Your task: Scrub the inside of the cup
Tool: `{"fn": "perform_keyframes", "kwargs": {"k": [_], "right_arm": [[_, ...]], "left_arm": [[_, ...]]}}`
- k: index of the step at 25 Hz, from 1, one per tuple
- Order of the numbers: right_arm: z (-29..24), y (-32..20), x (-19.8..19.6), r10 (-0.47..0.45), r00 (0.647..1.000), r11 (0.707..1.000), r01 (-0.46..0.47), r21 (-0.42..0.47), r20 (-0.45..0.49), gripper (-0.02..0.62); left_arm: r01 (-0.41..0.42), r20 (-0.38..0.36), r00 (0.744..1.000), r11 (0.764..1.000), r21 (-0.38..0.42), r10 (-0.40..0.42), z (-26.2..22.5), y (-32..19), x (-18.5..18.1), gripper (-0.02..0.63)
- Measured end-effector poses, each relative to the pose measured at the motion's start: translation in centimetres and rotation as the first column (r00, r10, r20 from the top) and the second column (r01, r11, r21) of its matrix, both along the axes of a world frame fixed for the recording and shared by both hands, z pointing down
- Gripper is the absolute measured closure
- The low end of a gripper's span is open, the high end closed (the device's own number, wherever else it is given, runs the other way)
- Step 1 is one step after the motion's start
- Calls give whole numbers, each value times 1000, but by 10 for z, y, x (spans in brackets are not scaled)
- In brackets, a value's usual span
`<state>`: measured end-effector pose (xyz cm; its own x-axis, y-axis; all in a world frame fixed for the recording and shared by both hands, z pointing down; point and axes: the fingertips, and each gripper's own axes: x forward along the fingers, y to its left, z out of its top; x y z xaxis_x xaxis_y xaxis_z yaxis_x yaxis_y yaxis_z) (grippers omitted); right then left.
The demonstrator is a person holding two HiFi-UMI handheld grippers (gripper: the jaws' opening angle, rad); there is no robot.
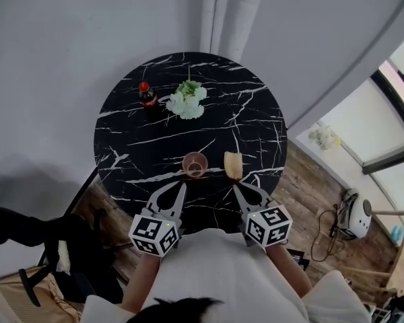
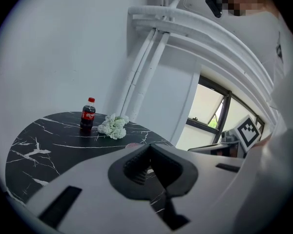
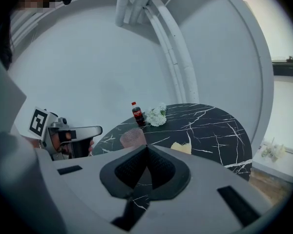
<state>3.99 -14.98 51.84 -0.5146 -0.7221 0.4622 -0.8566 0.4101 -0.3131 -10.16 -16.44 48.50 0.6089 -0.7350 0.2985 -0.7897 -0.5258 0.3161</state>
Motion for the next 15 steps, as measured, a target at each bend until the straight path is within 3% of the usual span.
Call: {"fn": "perform_keyframes", "kwargs": {"k": [15], "right_arm": [[0, -6, -11, -8, 1000, 1000, 8, 4, 0, 563]], "left_arm": [[-13, 1, 1000, 1000, -21, 13, 7, -2, -8, 597]]}}
